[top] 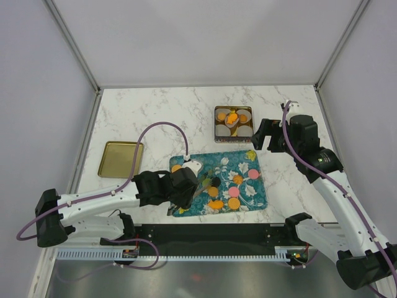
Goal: Pack the cookies
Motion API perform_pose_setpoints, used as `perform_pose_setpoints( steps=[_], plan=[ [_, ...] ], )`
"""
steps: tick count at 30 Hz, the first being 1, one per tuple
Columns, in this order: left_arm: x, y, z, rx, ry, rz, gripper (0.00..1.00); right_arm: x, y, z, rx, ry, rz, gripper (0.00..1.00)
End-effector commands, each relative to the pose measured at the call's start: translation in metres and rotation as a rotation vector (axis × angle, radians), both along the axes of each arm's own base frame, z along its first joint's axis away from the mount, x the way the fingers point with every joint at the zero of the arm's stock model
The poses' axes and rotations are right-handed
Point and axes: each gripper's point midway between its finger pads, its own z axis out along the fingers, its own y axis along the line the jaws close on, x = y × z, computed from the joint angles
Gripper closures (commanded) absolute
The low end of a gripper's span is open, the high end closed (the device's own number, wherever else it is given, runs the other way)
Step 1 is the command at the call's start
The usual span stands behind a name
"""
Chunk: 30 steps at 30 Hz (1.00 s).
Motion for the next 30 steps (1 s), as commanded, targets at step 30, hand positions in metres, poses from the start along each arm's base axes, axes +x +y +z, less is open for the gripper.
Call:
perform_pose_setpoints(
  steps=[30],
  plan=[
    [0.041,-0.040,0.051,-0.090,-0.116,0.008,0.57,0.007,0.000,0.013,0.013,-0.047,-0.008,0.02]
  ],
)
